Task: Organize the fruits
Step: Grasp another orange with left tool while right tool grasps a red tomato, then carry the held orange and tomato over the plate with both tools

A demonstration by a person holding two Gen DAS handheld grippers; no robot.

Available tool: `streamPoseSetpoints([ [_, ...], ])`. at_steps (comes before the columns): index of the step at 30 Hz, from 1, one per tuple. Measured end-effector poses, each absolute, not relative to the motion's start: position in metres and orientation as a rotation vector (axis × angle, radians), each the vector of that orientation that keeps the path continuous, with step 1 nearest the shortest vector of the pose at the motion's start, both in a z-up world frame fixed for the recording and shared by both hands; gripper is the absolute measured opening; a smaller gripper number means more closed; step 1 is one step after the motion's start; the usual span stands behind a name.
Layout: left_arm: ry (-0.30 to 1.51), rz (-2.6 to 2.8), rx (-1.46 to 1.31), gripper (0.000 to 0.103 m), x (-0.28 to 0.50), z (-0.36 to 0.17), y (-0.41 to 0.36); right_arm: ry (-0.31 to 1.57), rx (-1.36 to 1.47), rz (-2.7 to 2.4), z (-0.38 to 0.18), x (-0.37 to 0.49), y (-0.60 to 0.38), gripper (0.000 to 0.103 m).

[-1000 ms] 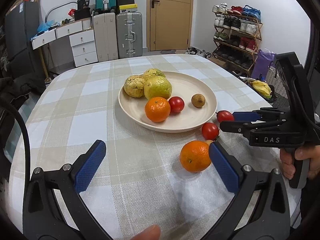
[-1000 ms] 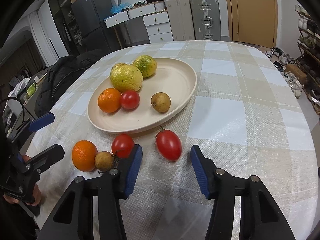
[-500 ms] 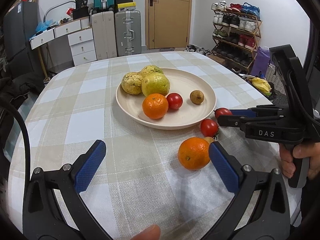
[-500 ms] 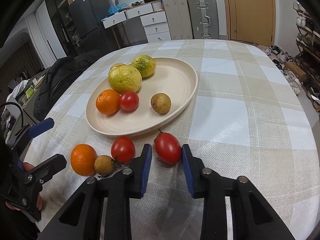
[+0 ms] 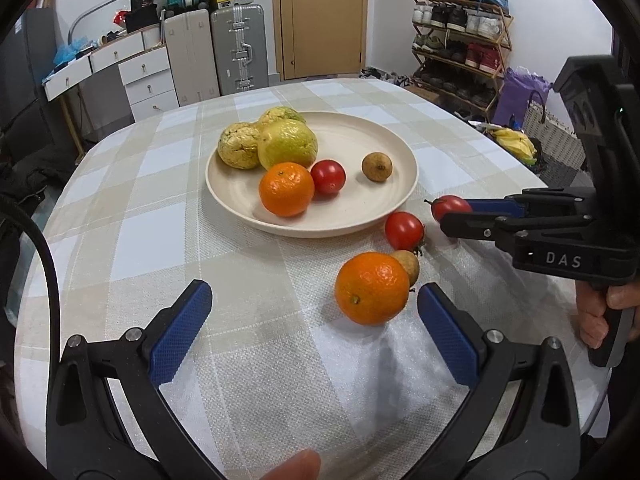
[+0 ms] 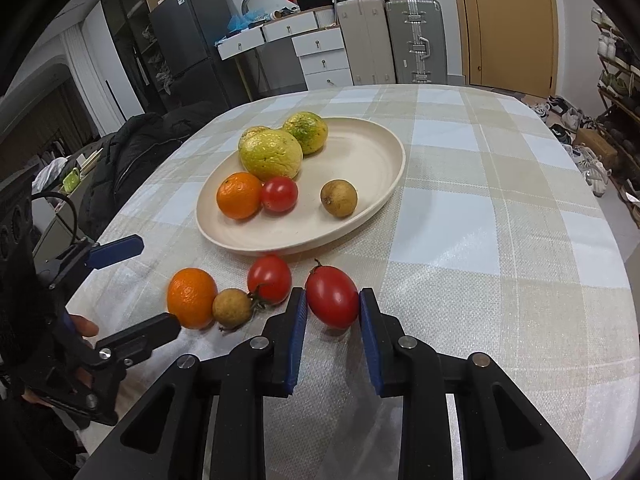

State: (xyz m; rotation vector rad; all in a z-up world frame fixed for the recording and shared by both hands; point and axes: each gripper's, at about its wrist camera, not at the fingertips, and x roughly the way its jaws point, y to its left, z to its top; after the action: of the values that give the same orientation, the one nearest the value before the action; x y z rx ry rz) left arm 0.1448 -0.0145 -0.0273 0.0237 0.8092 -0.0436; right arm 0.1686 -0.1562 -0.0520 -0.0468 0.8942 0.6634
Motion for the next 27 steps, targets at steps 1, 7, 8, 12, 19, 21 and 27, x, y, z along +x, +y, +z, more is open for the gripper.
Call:
streamPoseSetpoints([
  [1,0.815,-0.044,0.031,0.103,0.1457,-0.0283,-0.0159,0.893,-0.045,0.663,-0.052,0.169,-0.1563,0.027],
  [7,0.828,-0.077,0.023,0.094,0.1495,-0.0305,-0.0178,0.886,-0.041,0.672,-0.0487,0.167,-0.156,0.027],
  [8,0.834,-0.086,0.019,0.089,0.1506,-0.0312,-0.0184,0.884,-0.04,0.673,-0.048,0.1666,-0.1564,0.027],
  [12,0.861,-0.127,0.007,0.072,0.1547,-0.0348,-0.0201,0.878,-0.038,0.678,-0.0454,0.1652,-0.1568,0.027],
  [19,0.86,-0.227,-0.055,0.038,0.1526,-0.0352,-0.0214,0.877,-0.038,0.683,-0.0451,0.1652,-0.1565,0.027],
  [21,0.856,-0.227,-0.055,0.038,0.152,-0.0346,-0.0223,0.874,-0.037,0.683,-0.0442,0.1648,-0.1571,0.027],
  [27,0.832,-0.218,-0.083,0.037,0.1504,-0.0309,-0.0162,0.866,-0.034,0.685,-0.0421,0.1632,-0.1583,0.027],
])
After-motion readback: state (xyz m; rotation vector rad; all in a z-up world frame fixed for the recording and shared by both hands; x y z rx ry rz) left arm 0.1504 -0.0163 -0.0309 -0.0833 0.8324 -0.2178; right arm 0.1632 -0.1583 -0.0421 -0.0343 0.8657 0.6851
